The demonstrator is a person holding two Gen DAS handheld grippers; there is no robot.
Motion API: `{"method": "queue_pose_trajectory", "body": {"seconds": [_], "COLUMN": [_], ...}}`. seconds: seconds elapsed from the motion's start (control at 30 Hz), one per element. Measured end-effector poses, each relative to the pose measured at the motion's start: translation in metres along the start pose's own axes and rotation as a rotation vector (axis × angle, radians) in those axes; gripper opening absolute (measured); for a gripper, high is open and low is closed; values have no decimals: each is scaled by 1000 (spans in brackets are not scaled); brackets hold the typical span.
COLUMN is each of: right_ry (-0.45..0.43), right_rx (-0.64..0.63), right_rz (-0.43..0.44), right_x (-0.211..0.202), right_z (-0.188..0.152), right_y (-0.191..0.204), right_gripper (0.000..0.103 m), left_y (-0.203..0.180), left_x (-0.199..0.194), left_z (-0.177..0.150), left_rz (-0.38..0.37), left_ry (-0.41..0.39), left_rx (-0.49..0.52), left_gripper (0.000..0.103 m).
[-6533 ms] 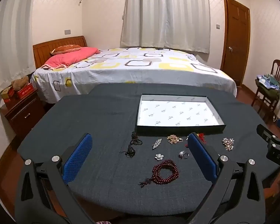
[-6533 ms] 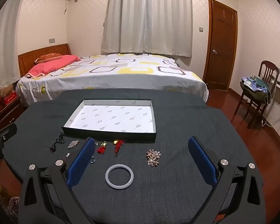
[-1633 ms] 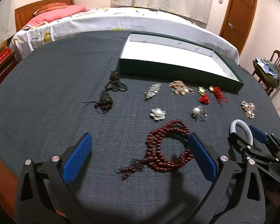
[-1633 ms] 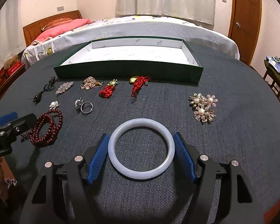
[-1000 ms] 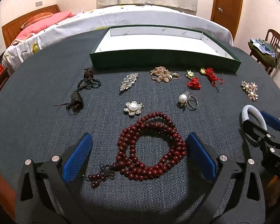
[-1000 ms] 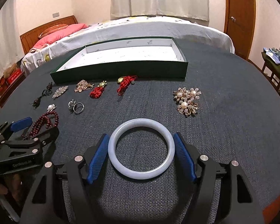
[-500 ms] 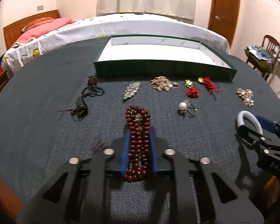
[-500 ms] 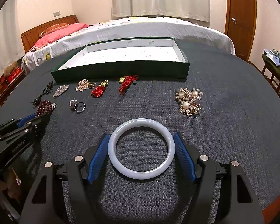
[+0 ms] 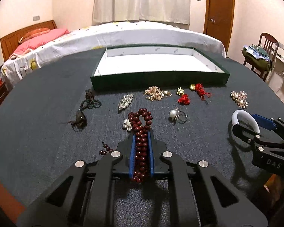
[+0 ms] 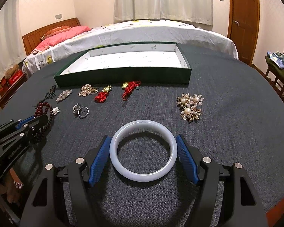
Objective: Organize jewelry
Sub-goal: 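Carry the mala and bangle into the box and open both tools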
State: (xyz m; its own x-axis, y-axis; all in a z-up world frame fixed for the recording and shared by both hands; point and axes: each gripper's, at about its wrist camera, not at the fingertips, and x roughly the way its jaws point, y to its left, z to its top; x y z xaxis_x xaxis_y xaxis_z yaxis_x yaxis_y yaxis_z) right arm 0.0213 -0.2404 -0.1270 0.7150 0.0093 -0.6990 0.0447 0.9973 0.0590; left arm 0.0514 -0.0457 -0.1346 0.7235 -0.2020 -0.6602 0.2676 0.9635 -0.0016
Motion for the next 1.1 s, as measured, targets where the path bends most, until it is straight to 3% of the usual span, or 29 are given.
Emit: {"method": "queue_pose_trajectory", "body": {"seconds": [0.33,0.67,0.87,1.1], "right_ry": [-39,-153,-174,-68], "right_rx": [8,8,-7,1], "right_rz": [7,5,-7,-29], "right_x": [-10,-6,26,95], "right_z": [16,86,129,152], "right_y": [-1,-7,-8,-16], "right_gripper": [68,68,68,68], "left_y": [3,4,2,8], "left_x": [-16,-1,45,124], "left_z": [23,82,131,153], "left_rz": [5,-27,-44,-43], "left_ry": [-59,-138,-140,-10], "left_rx": [-22,-43,-26,-65], "left_gripper": [12,12,12,12]}}
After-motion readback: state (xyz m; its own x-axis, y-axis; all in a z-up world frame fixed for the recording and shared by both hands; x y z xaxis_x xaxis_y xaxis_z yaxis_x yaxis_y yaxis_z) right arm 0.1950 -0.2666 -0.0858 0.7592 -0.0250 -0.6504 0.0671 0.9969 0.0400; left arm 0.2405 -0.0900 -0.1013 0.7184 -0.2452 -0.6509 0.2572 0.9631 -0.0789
